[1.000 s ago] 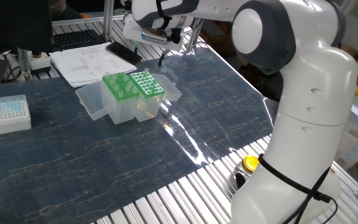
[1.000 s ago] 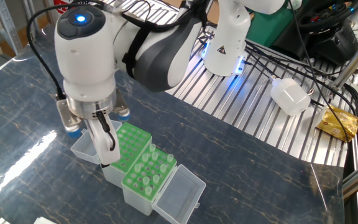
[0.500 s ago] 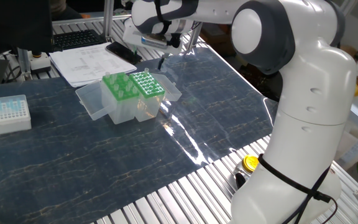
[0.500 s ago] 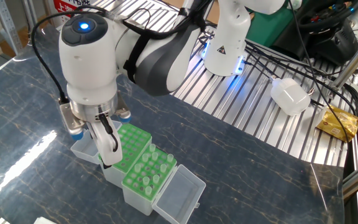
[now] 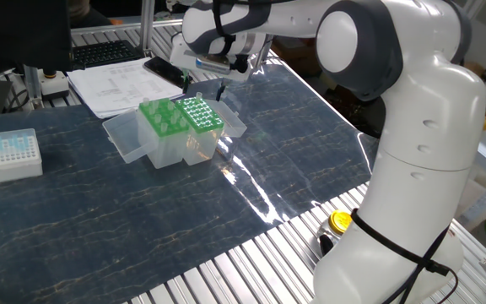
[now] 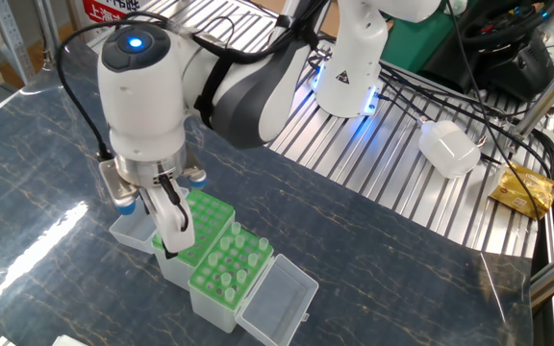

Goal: Transfer all large pipette tips from one holder to another

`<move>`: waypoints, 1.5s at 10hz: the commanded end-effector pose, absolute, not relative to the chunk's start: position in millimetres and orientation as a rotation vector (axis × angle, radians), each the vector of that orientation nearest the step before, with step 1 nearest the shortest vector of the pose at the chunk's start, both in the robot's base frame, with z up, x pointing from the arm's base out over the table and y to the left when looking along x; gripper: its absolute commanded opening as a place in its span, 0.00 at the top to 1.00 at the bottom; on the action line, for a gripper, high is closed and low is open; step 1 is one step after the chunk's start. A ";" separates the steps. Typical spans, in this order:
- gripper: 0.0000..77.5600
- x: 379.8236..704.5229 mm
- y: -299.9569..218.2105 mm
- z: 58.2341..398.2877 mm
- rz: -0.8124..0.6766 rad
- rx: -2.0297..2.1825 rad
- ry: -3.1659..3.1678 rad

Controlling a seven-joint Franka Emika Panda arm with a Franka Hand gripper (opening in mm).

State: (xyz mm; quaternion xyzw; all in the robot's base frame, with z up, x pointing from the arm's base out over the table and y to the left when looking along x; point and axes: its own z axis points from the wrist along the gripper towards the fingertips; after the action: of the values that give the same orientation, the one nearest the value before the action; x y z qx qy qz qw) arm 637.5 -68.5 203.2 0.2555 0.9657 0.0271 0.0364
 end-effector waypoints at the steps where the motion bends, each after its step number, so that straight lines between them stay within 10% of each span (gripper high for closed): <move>1: 0.00 638.3 -68.1 202.7 0.086 0.775 2.966; 4: 0.00 638.3 -67.1 200.5 0.086 0.777 2.964; 5: 0.99 638.3 -67.1 200.5 0.086 0.777 2.964; 15: 0.99 638.3 -67.1 200.5 0.086 0.777 2.964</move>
State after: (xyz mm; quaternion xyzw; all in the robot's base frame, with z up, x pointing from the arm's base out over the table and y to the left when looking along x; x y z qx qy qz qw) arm 637.2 -67.4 199.9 0.2527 0.9665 0.0278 0.0360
